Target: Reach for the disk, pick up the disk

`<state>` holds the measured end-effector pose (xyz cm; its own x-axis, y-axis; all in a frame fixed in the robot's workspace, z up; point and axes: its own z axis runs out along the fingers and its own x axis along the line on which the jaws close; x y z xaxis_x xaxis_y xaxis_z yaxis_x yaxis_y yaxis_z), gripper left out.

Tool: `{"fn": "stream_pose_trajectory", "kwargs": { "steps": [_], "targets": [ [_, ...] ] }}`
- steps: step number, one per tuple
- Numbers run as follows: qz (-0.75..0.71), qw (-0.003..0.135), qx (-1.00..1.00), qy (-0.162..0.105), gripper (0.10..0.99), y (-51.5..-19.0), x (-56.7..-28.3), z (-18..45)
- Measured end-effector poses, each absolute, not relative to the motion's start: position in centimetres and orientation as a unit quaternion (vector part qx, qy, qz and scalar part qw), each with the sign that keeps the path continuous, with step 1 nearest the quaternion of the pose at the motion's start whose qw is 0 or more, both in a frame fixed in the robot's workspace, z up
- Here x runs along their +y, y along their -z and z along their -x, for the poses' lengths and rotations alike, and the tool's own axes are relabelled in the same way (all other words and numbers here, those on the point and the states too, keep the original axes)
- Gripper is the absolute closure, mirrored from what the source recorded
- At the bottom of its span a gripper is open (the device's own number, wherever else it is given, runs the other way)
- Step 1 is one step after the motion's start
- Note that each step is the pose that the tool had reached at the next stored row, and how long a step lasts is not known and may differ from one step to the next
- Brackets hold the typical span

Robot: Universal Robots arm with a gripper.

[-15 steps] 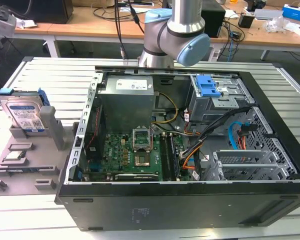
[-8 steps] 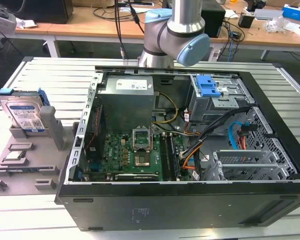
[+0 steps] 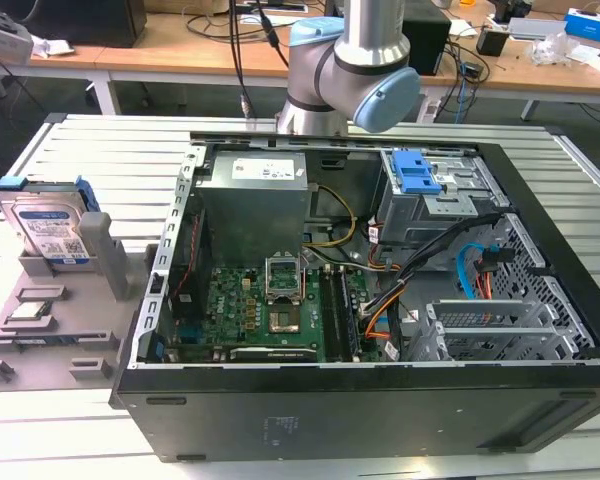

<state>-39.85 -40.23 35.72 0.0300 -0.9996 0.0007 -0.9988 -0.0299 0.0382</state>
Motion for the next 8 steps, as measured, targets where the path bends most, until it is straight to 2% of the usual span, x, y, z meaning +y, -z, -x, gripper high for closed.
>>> {"fn": "stream_pose_trajectory", "kwargs": {
  "steps": [5, 8],
  "targets": [
    [-0.717, 0.014, -0.696, 0.013, 0.588, -35.7, -40.1, 39.9],
    [-0.717, 0.016, -0.696, 0.011, 0.588, -35.7, -38.8, 39.8]
  ]
}}
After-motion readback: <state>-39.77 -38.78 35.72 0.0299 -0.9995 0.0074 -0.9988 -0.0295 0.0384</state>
